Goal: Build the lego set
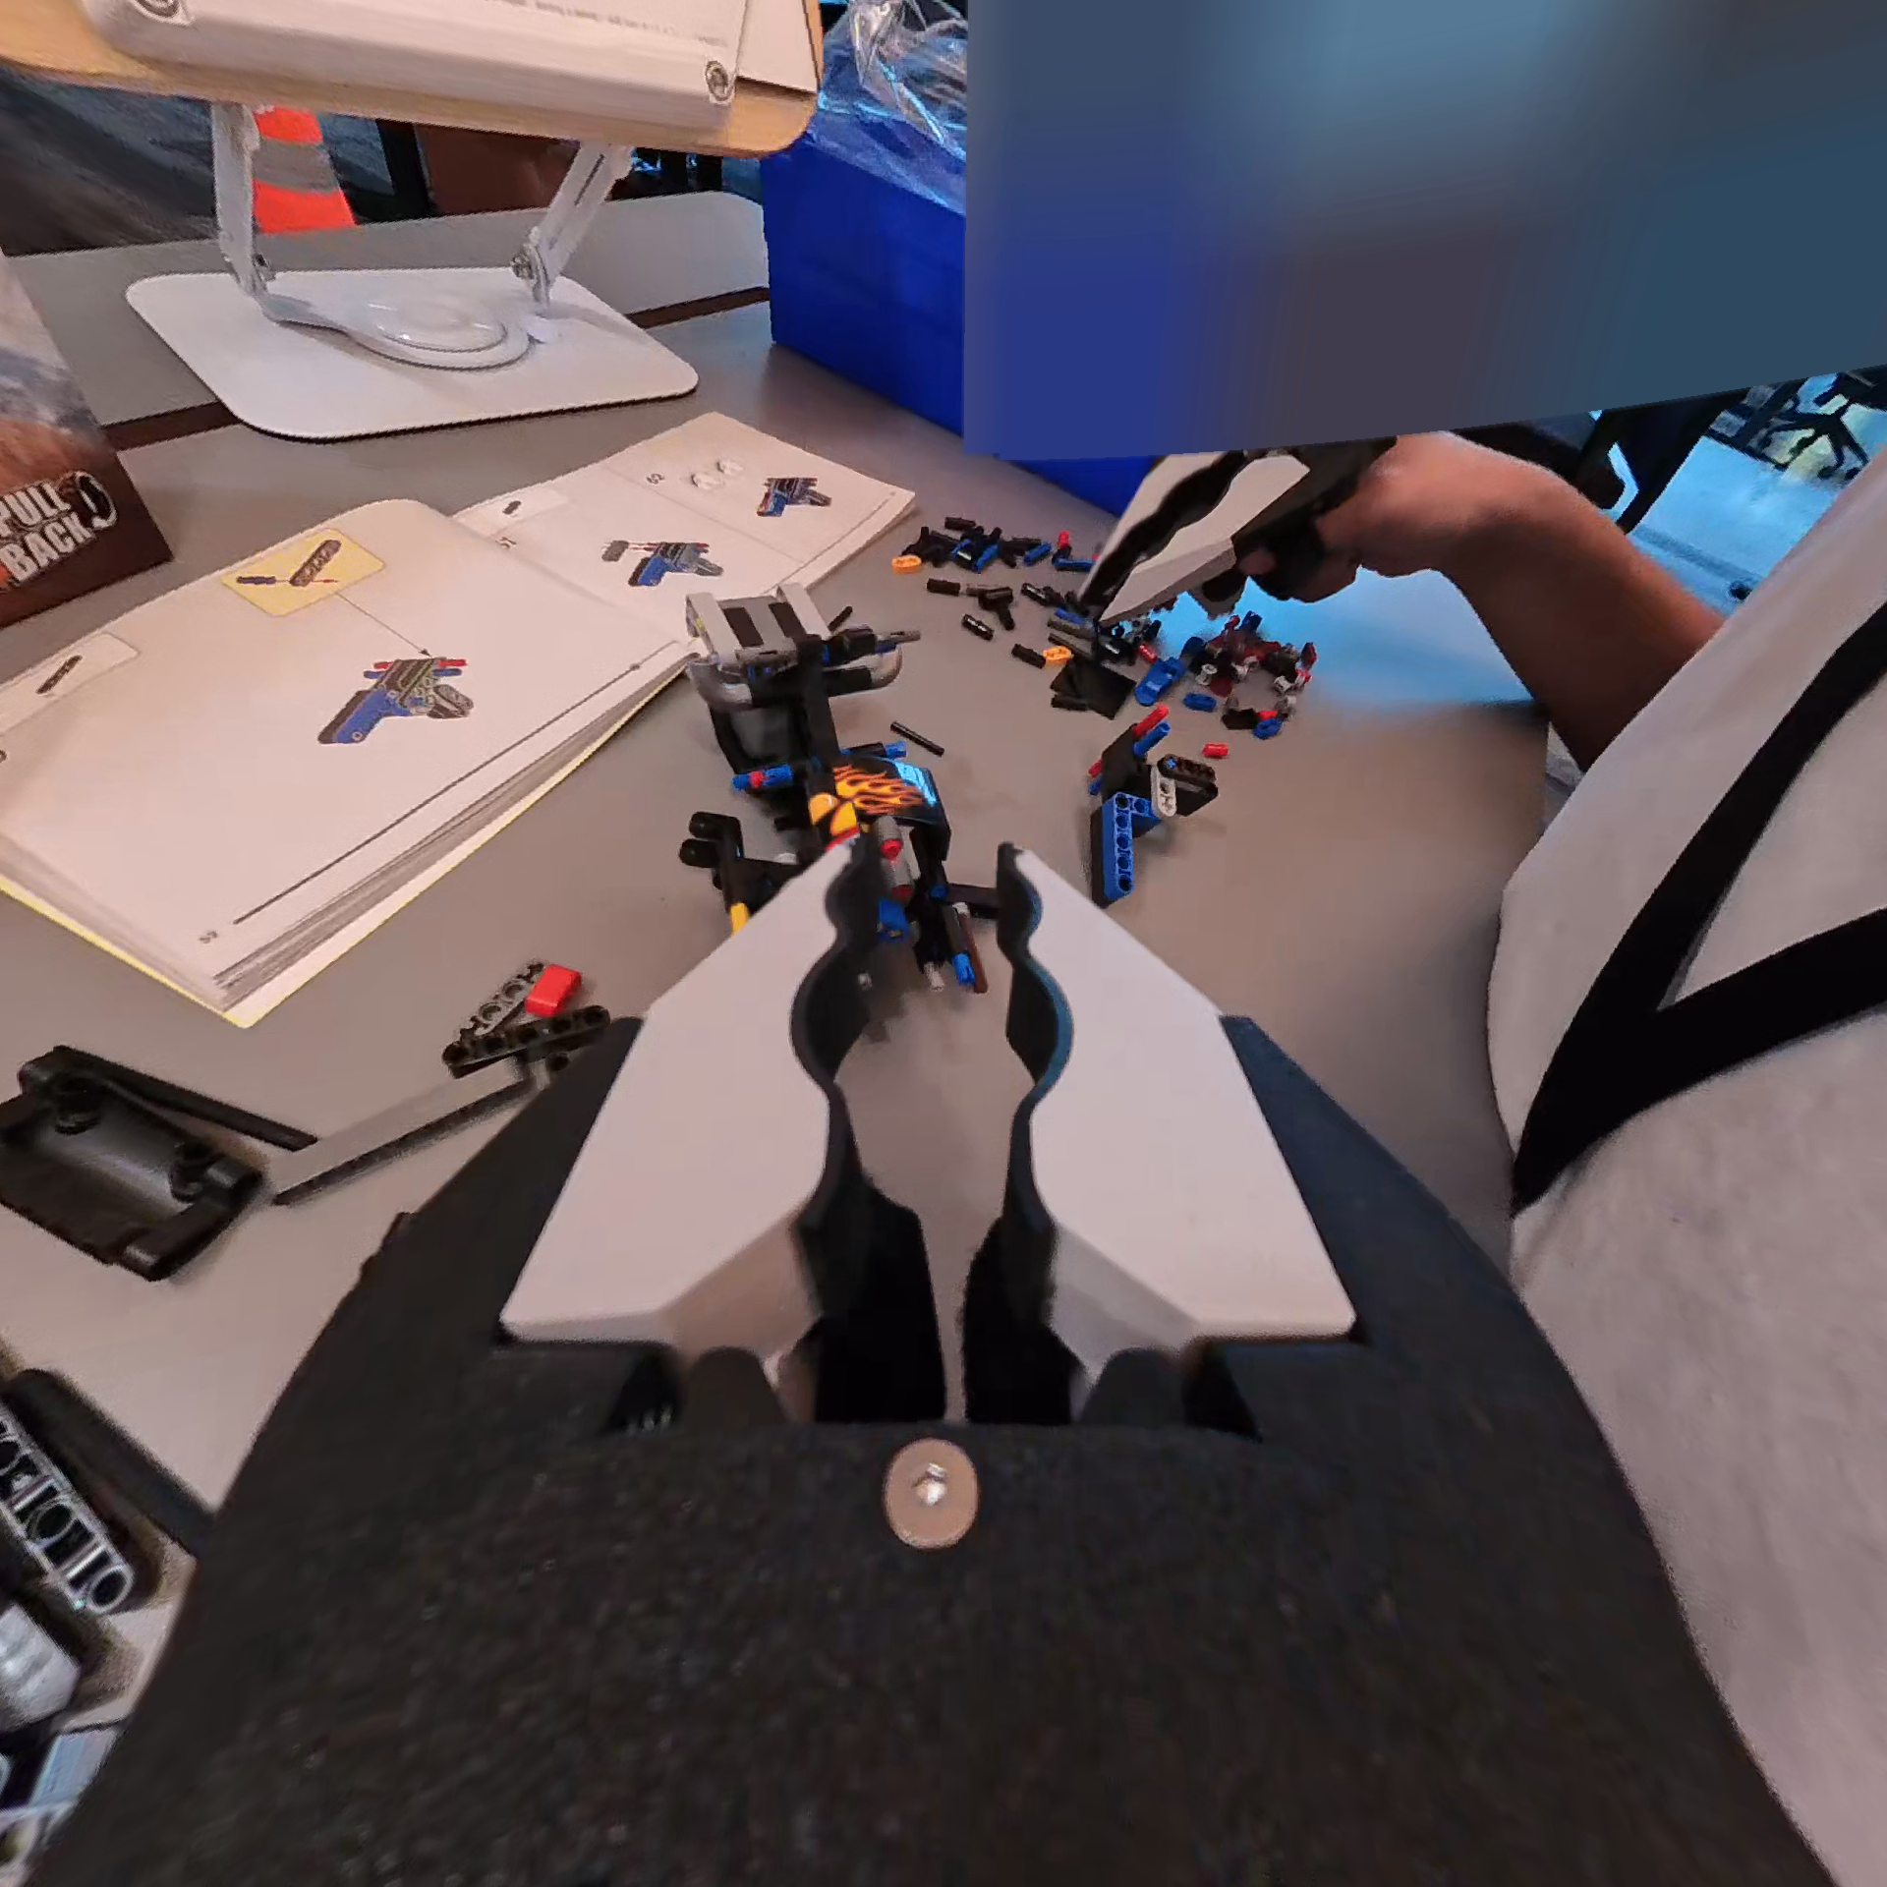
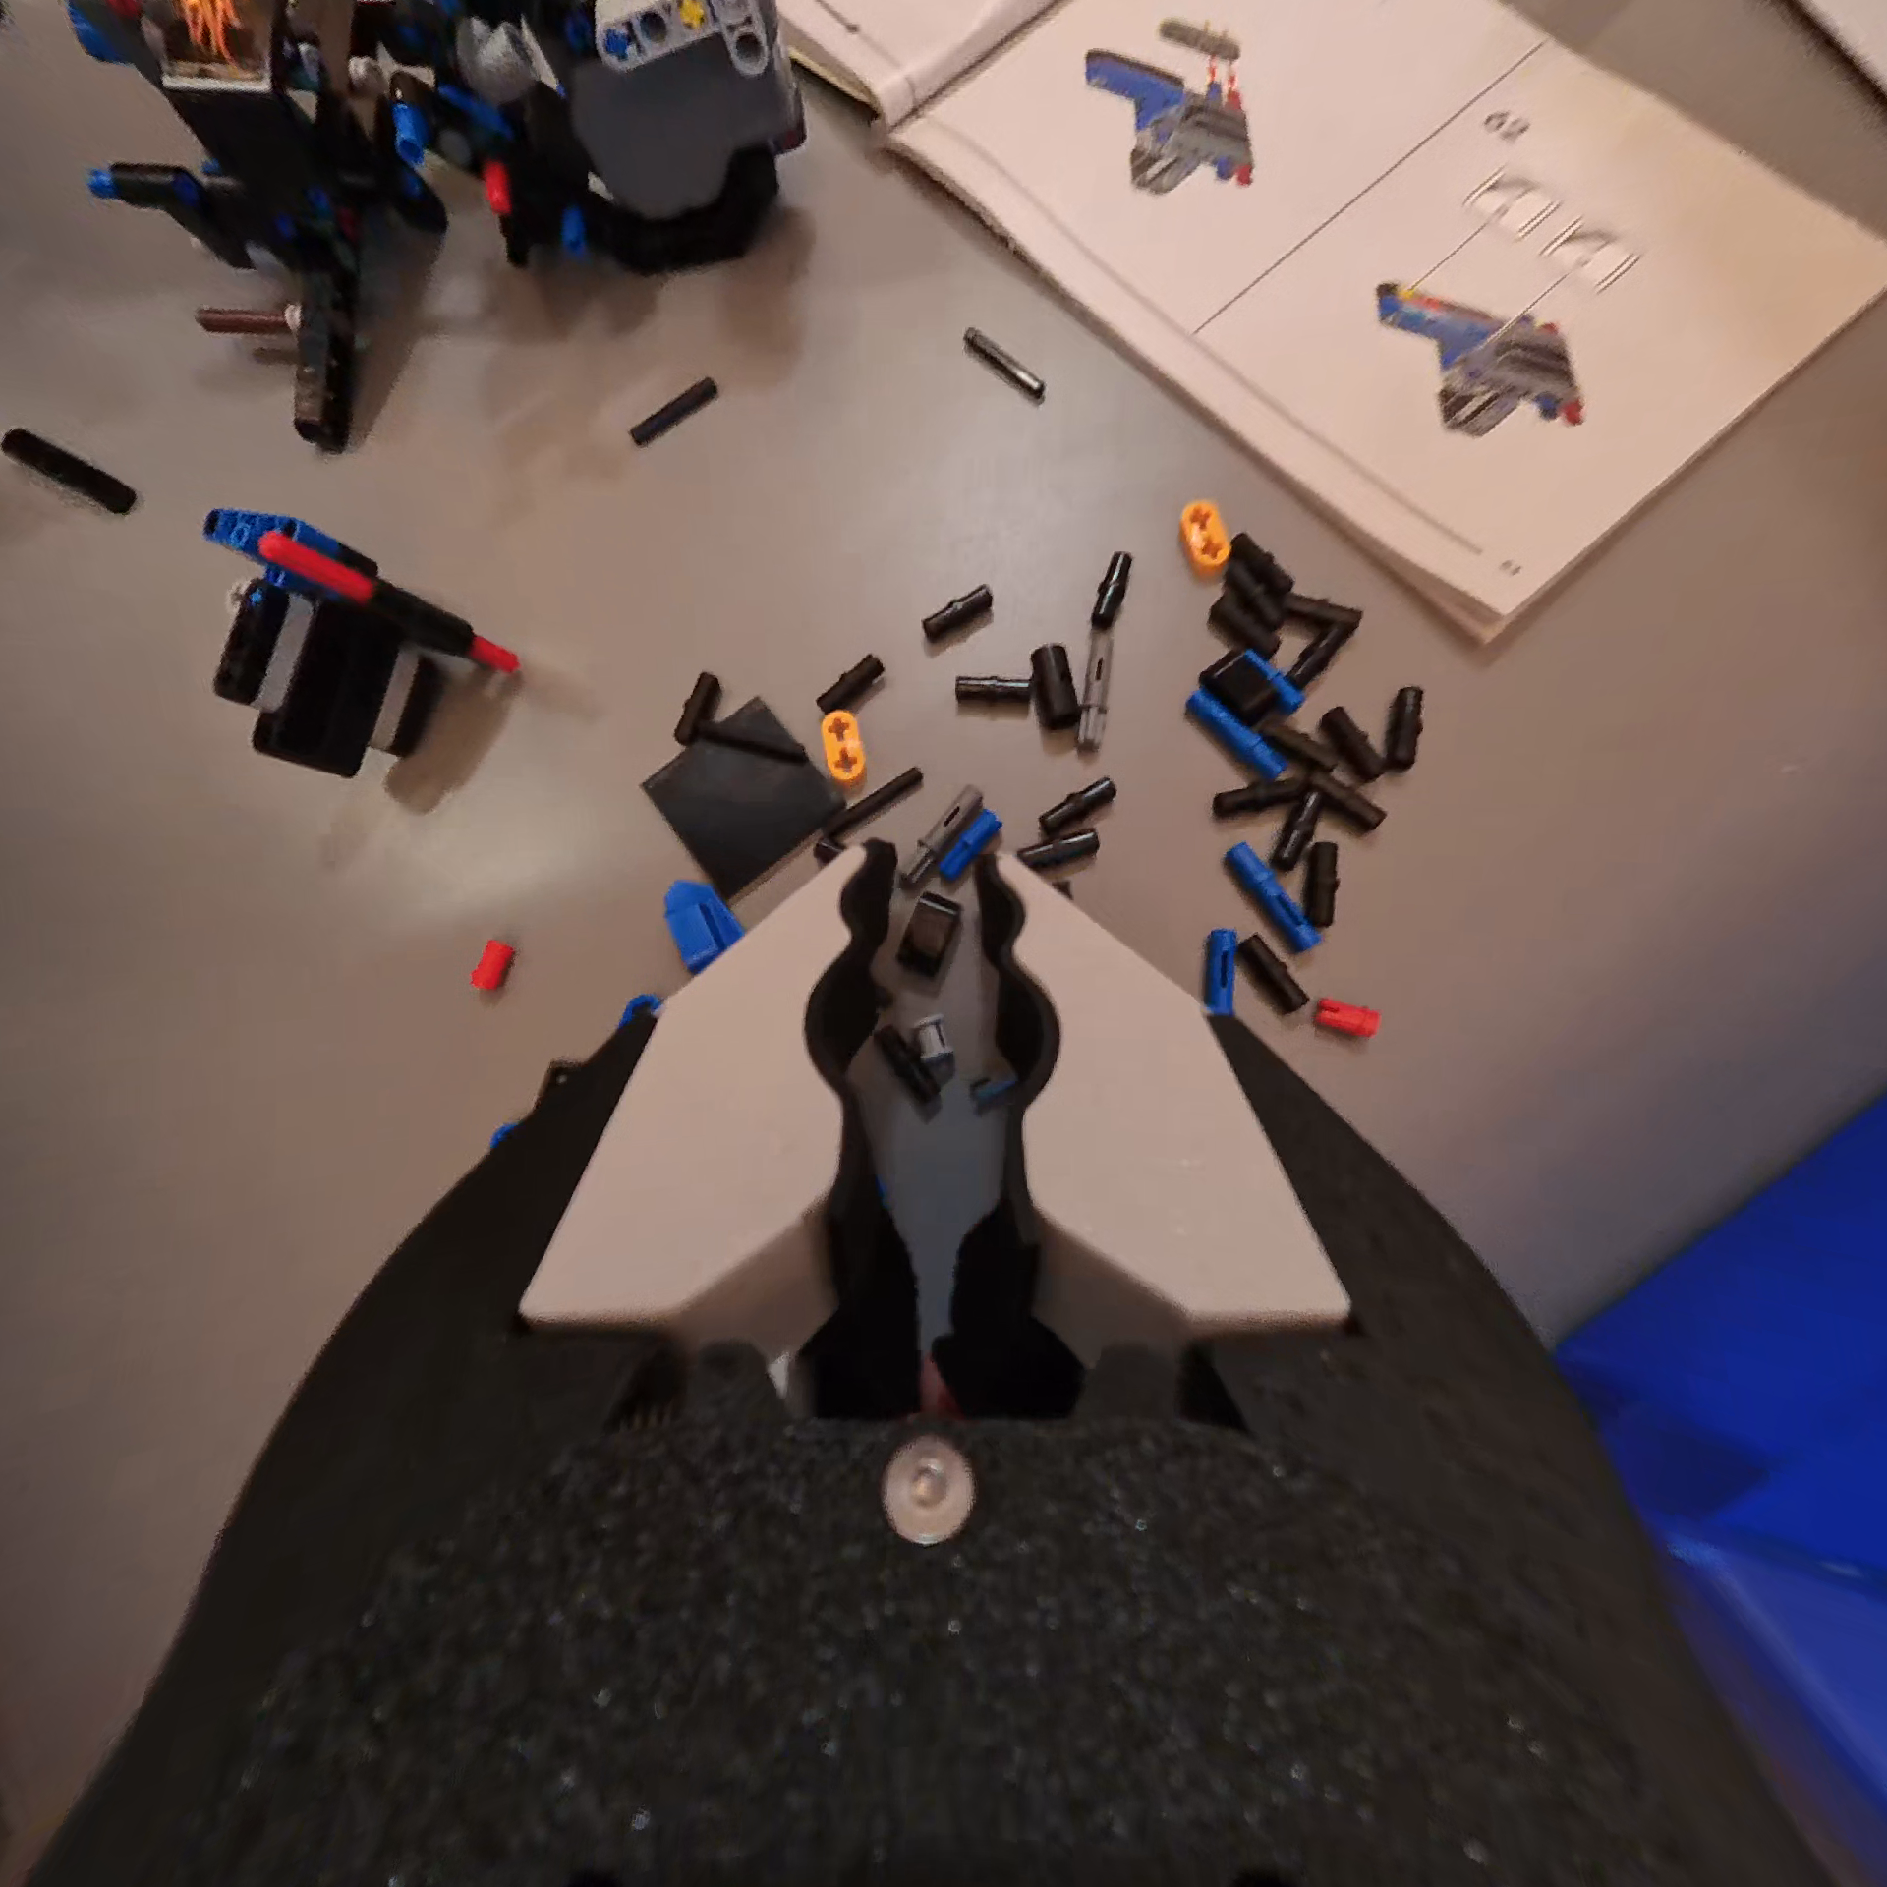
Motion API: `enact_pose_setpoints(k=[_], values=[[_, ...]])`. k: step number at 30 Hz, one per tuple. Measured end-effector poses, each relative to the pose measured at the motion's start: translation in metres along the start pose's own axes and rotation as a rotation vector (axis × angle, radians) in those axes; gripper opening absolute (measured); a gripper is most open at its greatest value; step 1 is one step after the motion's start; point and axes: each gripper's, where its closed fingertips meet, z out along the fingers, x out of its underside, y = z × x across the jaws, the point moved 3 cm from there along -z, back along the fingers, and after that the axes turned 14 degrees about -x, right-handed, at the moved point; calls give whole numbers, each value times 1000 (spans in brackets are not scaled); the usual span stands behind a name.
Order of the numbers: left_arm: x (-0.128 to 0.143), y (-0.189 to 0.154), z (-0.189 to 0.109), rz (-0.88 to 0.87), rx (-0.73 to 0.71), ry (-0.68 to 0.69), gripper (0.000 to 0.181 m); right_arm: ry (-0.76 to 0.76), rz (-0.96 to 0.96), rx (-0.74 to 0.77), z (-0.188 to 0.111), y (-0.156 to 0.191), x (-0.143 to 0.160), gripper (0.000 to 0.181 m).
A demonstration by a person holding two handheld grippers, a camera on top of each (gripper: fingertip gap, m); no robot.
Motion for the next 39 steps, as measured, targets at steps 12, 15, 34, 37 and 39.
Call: enact_pose_setpoints(k=[12,15,34,37,39], values=[[3,-2,3,14,10,14,20,72,-63,5,8,-10,-2,8],[5,-2,2,19,-4,21,20,80,-69,6,9,-10,-3,7],[12,19,2,22,-120,-79,17,-200,-240,41,13,17,-74,3],[15,27,2,-8,-144,-79,17,-243,-213,3,24,25,-92,3],[16,28,1,20,-169,-81,17,-275,-193,-84,34,39,-106,3]])
